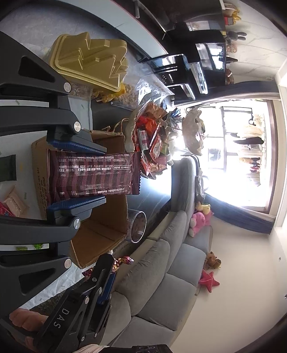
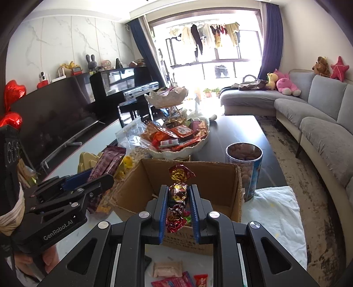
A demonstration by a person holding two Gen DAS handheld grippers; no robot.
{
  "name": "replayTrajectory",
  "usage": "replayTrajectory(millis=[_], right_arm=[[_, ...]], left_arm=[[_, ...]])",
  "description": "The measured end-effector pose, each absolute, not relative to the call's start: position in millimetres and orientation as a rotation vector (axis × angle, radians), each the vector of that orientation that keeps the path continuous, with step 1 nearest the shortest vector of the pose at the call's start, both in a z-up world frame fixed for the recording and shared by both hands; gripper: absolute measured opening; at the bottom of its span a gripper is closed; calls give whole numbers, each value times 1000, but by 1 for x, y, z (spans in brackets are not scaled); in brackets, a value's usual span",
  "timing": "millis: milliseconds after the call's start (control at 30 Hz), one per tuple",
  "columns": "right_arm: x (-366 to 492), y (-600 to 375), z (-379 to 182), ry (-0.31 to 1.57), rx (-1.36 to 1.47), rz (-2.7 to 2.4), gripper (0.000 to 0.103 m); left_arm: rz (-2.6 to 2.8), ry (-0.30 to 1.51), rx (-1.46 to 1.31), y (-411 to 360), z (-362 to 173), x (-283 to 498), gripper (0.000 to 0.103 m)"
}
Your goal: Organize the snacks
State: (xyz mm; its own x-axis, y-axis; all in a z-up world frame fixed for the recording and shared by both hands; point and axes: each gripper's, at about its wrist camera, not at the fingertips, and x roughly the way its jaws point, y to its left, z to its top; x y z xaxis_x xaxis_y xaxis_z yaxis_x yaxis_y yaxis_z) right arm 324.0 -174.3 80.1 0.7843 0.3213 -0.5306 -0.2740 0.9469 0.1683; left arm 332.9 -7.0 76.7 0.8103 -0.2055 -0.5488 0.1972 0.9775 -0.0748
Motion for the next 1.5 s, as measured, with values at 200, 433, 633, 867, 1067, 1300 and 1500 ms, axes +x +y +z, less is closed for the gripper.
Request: replayTrajectory(millis=[200, 433, 633, 867, 1067, 1300, 1500], right_arm=[[345, -172, 73, 609, 72, 319, 20], [366, -173, 61, 643, 80, 315, 20], [369, -172, 56, 644, 69, 294, 39], [351, -170, 60, 623, 42, 292, 50], [326, -173, 71, 576, 19, 290, 55], [294, -182, 80, 535, 10, 287, 60], [272, -192, 80, 528, -3, 281, 60]], left_arm=[[-225, 634, -28, -6, 65, 359, 37], [-221, 664, -20, -10, 54, 376, 39], [-174, 644, 20, -10, 53, 370, 58], [-176, 622, 15, -8, 62, 347, 65], [-188, 594, 5, -11, 72, 320, 68], [-205, 556, 32, -23, 81, 286, 72], [-227, 532, 68, -37, 84, 260, 73]])
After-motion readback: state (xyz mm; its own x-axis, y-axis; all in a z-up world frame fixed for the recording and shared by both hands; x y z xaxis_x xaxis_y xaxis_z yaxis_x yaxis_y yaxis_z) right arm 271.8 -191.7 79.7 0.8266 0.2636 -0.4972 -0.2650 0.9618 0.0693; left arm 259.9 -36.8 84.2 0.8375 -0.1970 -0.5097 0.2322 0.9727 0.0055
